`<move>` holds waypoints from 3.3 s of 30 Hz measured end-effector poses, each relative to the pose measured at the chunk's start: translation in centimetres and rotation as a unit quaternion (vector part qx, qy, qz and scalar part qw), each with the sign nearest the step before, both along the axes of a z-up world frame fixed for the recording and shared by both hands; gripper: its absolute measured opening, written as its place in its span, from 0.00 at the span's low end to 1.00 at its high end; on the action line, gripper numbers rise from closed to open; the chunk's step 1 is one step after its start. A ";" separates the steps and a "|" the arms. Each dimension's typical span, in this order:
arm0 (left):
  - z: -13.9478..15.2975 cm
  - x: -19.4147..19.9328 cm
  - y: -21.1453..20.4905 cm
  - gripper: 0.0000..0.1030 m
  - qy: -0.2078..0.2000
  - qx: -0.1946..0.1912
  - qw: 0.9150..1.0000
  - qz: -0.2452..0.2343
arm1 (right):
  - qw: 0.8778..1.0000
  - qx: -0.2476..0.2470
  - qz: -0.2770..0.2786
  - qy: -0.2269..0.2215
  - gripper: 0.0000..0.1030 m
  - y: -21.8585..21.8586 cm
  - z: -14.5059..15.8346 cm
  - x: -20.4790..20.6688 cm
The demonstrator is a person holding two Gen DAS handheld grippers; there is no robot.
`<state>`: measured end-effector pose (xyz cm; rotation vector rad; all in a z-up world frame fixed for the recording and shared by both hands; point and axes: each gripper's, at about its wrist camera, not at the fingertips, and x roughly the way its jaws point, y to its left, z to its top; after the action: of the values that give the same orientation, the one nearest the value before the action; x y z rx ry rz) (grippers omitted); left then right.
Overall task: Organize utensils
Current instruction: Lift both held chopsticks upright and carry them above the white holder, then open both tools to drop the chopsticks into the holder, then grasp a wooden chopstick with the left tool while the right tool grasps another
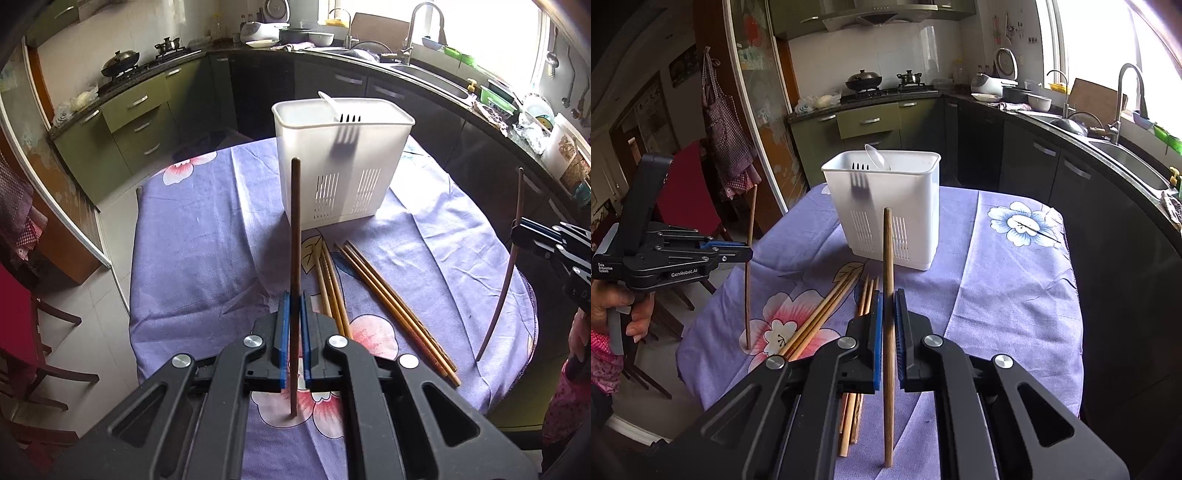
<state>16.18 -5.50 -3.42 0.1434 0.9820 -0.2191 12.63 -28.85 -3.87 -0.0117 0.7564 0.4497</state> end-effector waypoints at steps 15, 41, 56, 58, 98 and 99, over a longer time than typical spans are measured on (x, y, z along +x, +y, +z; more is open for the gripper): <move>2.1 -1.1 -0.2 0.05 -0.027 -0.007 1.000 -0.010 | 1.000 0.010 0.007 -0.016 0.07 -0.1 1.5 -0.7; 15.2 3.4 -1.7 0.05 -0.135 -0.045 0.990 -0.017 | 0.985 0.072 -0.019 -0.156 0.07 2.0 16.6 6.4; 10.9 13.3 -3.8 0.05 -0.086 -0.053 0.995 -0.003 | 0.991 0.040 -0.051 -0.117 0.07 4.3 12.6 17.5; 9.3 13.6 -3.8 0.06 -0.066 -0.046 0.997 -0.003 | 0.993 0.033 -0.046 -0.105 0.20 4.4 11.2 17.9; -11.7 7.5 -4.0 0.12 0.160 0.012 0.987 0.018 | 0.997 0.014 -0.039 0.072 0.28 -0.2 -8.2 5.2; -11.9 7.5 -4.0 0.12 0.161 0.014 0.987 0.019 | 0.997 0.014 -0.038 0.073 0.28 -0.1 -8.2 5.3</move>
<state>23.69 -9.53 -15.30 0.1173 1.3085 -0.1975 17.89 -28.94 -12.08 0.0760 0.8907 0.3910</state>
